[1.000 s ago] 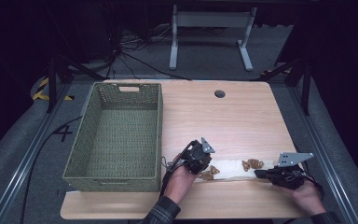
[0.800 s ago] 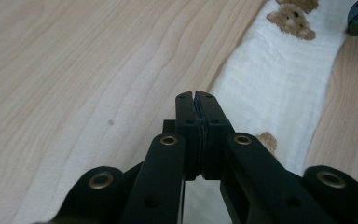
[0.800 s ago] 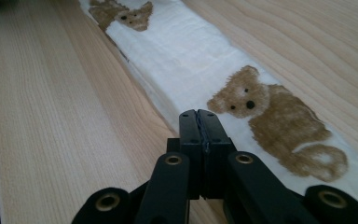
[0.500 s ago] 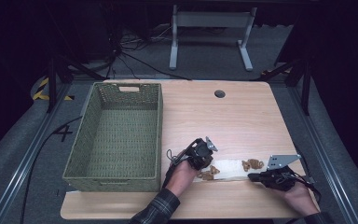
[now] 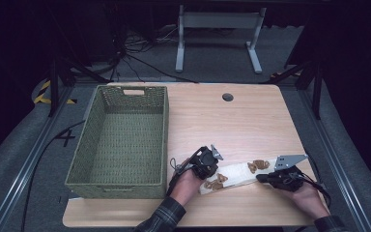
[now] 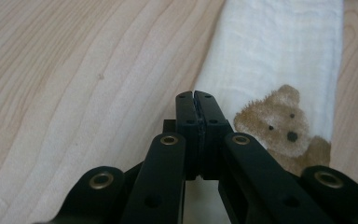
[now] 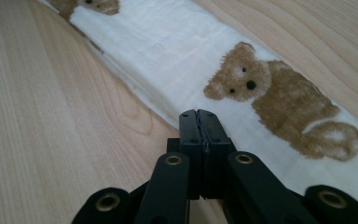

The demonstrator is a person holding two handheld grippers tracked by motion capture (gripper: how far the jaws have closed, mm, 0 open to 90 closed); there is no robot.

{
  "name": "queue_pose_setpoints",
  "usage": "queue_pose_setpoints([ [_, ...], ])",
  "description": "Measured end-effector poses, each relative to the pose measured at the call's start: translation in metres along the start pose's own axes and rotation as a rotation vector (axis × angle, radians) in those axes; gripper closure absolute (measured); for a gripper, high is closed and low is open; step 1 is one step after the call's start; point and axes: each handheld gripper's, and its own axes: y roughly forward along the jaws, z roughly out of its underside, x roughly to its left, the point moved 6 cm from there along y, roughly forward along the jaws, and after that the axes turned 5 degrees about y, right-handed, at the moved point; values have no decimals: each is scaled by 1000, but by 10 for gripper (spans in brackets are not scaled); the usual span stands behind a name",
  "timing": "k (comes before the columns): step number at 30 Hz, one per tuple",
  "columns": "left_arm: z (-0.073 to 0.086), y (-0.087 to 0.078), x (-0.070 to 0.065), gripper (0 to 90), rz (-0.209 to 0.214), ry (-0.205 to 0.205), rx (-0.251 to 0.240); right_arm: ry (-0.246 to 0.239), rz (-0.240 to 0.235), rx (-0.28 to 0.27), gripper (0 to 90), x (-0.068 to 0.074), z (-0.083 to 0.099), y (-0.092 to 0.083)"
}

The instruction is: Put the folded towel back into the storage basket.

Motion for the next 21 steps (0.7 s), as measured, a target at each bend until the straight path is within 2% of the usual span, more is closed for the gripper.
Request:
queue_pose_setpoints([
  [5,4,-4,-8,894,-17,22,36,1,-1,-2,898,-7,-4,3],
  [7,5,-5,-10,894,-12,26,41,-2,-2,-1,898,-10,-6,4],
  [17,13,-12,-26,893,66,9,33,7,-4,0,898,-22,-15,10],
  [21,13,-12,-34,893,88,29,35,3,1,-2,898,-26,-21,14],
])
